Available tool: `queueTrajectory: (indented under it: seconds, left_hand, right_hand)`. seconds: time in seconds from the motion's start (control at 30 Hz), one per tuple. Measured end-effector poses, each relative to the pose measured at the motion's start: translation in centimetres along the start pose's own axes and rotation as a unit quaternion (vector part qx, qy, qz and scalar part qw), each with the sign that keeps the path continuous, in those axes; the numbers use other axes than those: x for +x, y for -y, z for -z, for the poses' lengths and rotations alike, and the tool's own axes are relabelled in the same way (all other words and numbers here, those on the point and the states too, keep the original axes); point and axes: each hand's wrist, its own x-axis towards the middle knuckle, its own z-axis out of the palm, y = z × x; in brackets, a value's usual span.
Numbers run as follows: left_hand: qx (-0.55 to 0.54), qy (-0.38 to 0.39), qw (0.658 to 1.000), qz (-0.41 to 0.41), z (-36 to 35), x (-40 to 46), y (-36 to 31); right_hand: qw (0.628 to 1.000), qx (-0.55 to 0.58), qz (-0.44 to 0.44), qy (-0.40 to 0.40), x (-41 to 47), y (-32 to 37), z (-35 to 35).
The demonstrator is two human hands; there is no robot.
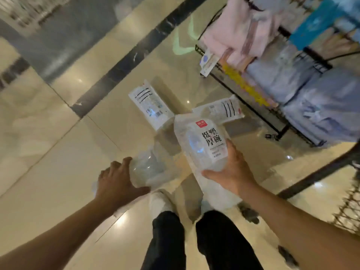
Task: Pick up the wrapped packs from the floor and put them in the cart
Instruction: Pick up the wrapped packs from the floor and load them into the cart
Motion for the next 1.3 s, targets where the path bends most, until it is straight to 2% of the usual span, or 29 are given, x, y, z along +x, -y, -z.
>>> queueTrajectory:
  seconds: [0.07, 0.13, 0.23, 0.3, 0.4, 0.47, 0.6, 0.7, 0.87, 1.13, 1.3]
  left_hand:
    - [-0.164, 0.036, 0.984, 0.057, 6.9, -6.3, -0.6]
    - [-0.285, 0.053, 0.955, 0.06, 13.1, -12.0, -1.2]
    - [-0.388, 0.061, 0.92, -0.009, 21.2, -19.5, -3.3]
    - [-0.42, 0.079, 0.9, -0.088, 25.7, -24.5, -5.4]
    - [-0.456, 0.103, 0.863, -0.195, 30.1, -31.1, -8.9]
    - [-0.473, 0.112, 0.842, -0.231, 31.8, -34.0, -10.8]
    - [-0.452, 0.196, 0.841, -0.222, 31.6, -36.5, -13.2]
    - [-0.419, 0.244, 0.839, -0.247, 30.7, -38.5, -16.6]
    - [-0.357, 0.254, 0.839, -0.321, 28.5, -45.1, -22.3]
    - [-0.339, 0.266, 0.836, -0.339, 21.9, -55.9, -30.0]
    - [-0.339, 0.242, 0.856, -0.305, 14.5, -64.1, -35.8]
  right_hand:
    - [0.998, 0.065, 0.005, -0.003, -6.5, 2.9, 5.1]
    - [0.991, 0.128, 0.026, 0.001, -12.5, 6.1, 10.3]
    - [0.976, 0.201, 0.075, -0.031, -21.4, 9.9, 17.8]
    - [0.962, 0.244, 0.107, -0.053, -27.5, 11.3, 21.7]
    - [0.946, 0.287, 0.116, -0.097, -36.4, 11.3, 25.0]
    - [0.926, 0.327, 0.114, -0.151, -42.2, 10.1, 26.2]
    - [0.89, 0.374, 0.089, -0.246, -51.9, 7.1, 26.0]
    - [0.873, 0.385, 0.076, -0.291, -57.2, 4.1, 25.7]
    - [0.842, 0.41, 0.053, -0.346, -64.3, -1.8, 25.5]
    - [0.82, 0.442, 0.049, -0.361, -71.0, -14.3, 25.8]
    - [0.823, 0.452, 0.06, -0.338, -75.5, -24.7, 27.9]
